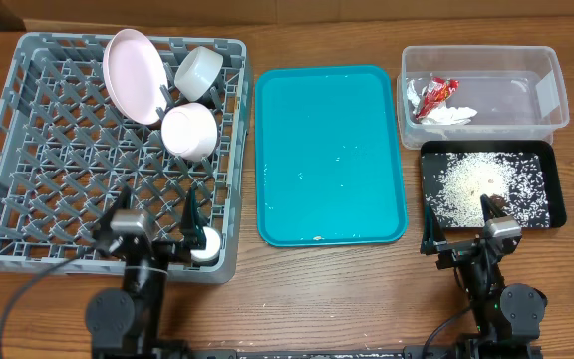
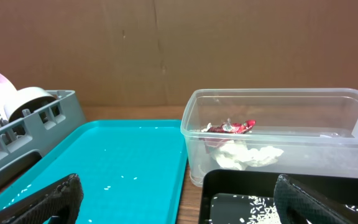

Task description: Sort waste into correct bins and load items into the dishwasher

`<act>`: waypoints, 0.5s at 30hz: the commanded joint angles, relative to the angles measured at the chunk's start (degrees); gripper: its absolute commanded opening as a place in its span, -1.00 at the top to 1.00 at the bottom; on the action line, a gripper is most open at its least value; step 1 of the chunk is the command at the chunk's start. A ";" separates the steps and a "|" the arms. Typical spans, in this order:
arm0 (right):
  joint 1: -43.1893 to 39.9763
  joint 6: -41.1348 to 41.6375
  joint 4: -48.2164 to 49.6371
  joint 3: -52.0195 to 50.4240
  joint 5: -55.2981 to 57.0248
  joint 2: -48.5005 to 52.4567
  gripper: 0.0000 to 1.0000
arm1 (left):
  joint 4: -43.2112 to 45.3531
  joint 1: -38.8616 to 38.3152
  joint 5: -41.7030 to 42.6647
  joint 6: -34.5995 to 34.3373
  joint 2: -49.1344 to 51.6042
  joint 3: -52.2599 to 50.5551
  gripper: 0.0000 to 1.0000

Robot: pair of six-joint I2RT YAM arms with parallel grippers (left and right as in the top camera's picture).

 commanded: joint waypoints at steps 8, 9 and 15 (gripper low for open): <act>0.11 -0.24 0.35 -0.61 -0.42 -0.68 -1.00 | 2.49 0.22 -3.39 4.28 -10.71 -11.19 -1.00; 0.11 -0.24 0.35 -0.61 -0.42 -0.68 -1.00 | 2.49 0.20 -3.41 4.52 -10.71 -11.67 -1.00; 0.11 -0.24 0.35 -0.61 -0.42 -0.68 -1.00 | 4.00 0.20 -3.41 5.01 -10.71 -14.56 -1.00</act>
